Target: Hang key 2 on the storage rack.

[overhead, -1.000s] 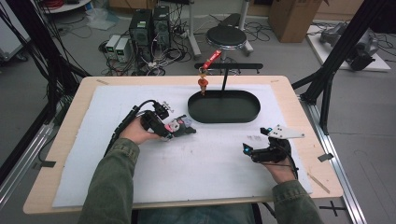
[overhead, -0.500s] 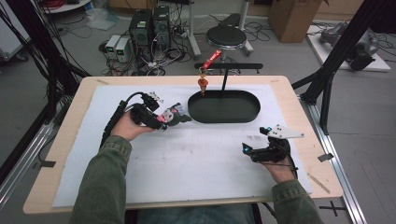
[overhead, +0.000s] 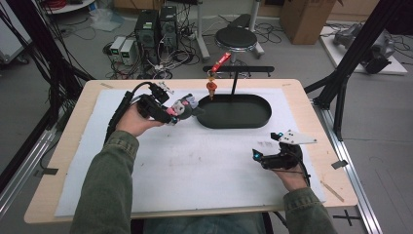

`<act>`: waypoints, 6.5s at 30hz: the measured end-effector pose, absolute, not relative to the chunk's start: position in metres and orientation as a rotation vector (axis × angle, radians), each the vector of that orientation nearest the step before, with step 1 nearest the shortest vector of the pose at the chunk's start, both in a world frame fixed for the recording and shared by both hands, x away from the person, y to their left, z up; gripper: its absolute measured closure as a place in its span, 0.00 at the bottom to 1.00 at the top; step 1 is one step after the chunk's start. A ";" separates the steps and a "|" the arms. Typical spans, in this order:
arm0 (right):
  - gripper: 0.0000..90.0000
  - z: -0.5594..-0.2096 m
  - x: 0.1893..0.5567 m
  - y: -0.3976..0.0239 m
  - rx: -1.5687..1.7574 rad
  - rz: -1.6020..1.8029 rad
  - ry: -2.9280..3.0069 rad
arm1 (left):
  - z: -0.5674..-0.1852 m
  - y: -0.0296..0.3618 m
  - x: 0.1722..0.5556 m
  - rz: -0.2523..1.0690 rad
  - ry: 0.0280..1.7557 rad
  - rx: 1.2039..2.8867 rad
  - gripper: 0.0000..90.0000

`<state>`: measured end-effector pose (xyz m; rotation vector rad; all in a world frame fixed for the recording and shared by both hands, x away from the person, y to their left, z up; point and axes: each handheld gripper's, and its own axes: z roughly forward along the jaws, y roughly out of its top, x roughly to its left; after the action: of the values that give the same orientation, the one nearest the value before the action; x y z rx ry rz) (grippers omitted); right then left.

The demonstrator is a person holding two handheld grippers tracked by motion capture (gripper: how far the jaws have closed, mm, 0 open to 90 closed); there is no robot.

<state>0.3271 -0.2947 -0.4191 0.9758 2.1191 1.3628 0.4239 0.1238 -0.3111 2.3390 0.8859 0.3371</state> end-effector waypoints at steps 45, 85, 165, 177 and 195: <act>0.01 -0.419 0.326 -0.296 0.986 1.359 2.126 | -0.209 0.014 0.478 0.410 0.909 2.420 0.58; 0.01 -0.419 0.329 -0.297 0.975 1.372 2.116 | -0.225 -0.031 0.526 0.332 1.122 2.260 0.58; 0.01 -0.419 0.324 -0.298 1.001 1.361 2.113 | -0.331 0.141 0.386 0.443 0.987 2.054 0.02; 0.01 -0.418 0.323 -0.298 0.991 1.370 2.116 | -0.358 0.161 0.354 0.465 0.965 2.048 0.02; 0.01 -0.419 0.323 -0.297 0.984 1.359 2.127 | -0.386 0.216 0.296 0.549 0.974 1.895 0.02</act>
<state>0.3226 -0.2966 -0.4192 0.9837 2.1269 1.3593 0.2963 0.2160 -0.3857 1.8950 0.9744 0.5495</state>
